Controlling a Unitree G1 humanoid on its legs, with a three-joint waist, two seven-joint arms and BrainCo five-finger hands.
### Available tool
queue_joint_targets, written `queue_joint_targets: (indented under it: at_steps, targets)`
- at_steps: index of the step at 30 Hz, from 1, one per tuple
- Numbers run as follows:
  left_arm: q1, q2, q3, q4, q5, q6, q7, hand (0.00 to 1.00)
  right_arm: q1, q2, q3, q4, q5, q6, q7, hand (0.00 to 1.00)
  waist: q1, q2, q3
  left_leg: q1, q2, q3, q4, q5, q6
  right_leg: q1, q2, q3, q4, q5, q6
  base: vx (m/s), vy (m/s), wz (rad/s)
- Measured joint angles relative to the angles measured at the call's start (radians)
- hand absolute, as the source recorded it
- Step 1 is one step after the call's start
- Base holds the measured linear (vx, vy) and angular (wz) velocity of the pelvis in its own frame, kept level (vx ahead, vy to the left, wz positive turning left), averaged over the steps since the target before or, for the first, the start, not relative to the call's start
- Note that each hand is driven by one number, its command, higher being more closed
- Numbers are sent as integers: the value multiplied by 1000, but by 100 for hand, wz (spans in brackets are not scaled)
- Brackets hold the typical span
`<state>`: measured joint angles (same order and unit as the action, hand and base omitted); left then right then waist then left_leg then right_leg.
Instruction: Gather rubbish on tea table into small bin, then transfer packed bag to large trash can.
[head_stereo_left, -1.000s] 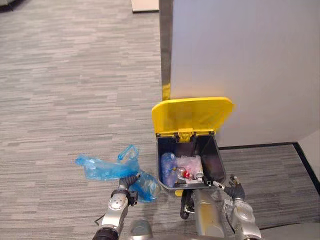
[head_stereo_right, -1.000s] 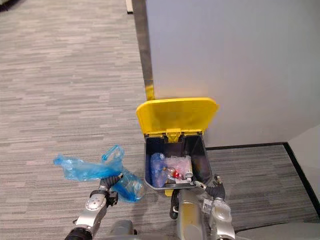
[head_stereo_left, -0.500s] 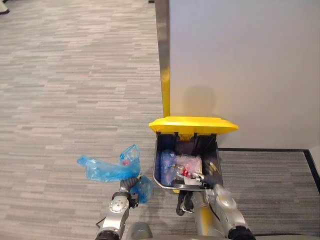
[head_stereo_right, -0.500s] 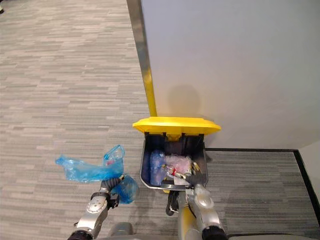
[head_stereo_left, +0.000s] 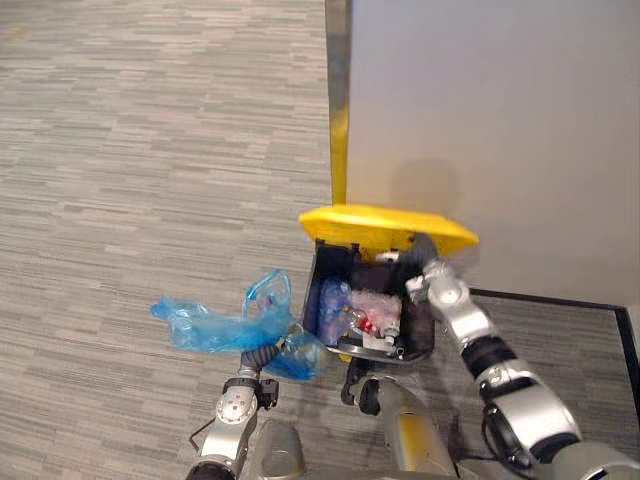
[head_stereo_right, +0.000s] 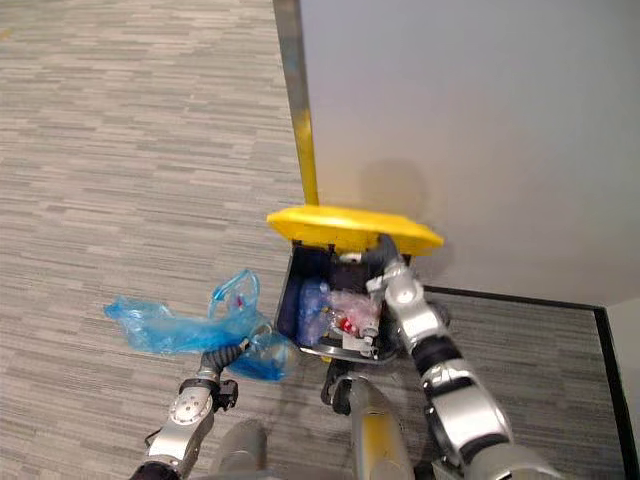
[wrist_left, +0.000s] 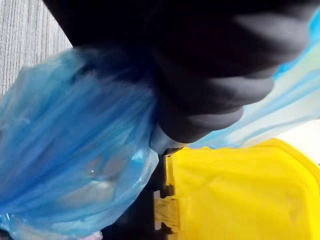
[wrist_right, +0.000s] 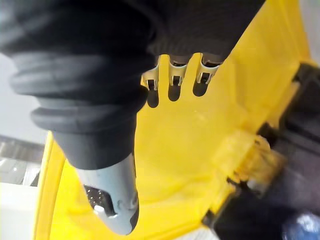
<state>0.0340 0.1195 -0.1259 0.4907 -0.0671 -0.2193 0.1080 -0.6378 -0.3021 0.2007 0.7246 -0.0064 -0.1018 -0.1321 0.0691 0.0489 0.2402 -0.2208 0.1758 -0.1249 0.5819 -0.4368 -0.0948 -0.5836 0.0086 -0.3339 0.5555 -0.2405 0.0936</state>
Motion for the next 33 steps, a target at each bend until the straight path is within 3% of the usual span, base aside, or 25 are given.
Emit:
queue_joint_targets:
  at_steps: [1,2,4,5,8,14,23,28,33]
  targets:
    - [-12,1,0,-6,-3,-7,1,100,-17,-23,-4,0,0,0,-1,0,-3,1,13,9,-5,-13,-19,-19,-23,-37,20,119,131,31,-106,-124,-37,31]
    - [-33,28,8,1,-7,-14,5,100,-34,-46,-16,16,6,0,-12,0,-15,-71,42,18,-52,1,-16,-9,-54,-3,-27,234,128,70,-146,-36,-92,51]
    - [-42,39,10,14,-16,-13,8,100,-83,-57,-16,48,11,2,-18,0,-13,-48,55,-7,-32,-44,0,-6,-62,6,-9,174,54,91,-123,17,-100,12]
    - [-47,48,10,23,-26,-9,8,100,-101,-59,-15,48,17,1,-18,0,-3,-45,57,-25,-20,-47,-6,-6,-62,6,-4,145,18,136,-152,20,-37,-17]
    - [-59,48,9,26,-41,-9,9,100,-103,-63,-13,72,28,4,-18,0,-6,-42,59,-15,-17,-50,-30,15,-86,28,-10,132,7,142,-161,20,-18,9]
    - [-82,76,-5,-8,-73,-10,7,100,-142,-70,5,91,37,22,-18,0,-4,-42,59,-14,-28,-64,-61,44,-79,56,-26,115,-41,173,-163,14,31,14]
    - [-152,95,-83,-267,-127,-36,-1,100,-164,-69,10,96,37,34,-16,0,-2,-46,61,-25,-52,-66,-48,50,-72,73,-47,119,-72,200,-142,1,37,4]
    - [-224,109,-185,-337,-140,-55,-19,100,-189,-67,15,96,36,35,-16,0,-3,-57,70,-30,-54,-66,-40,47,-68,73,-48,120,-74,198,-134,0,0,0]
    - [-315,102,-255,-337,-137,-57,-19,100,-242,-62,38,96,35,35,-15,0,-30,-59,98,-30,-55,-63,-36,45,-65,73,-48,125,-71,198,-134,0,0,-1]
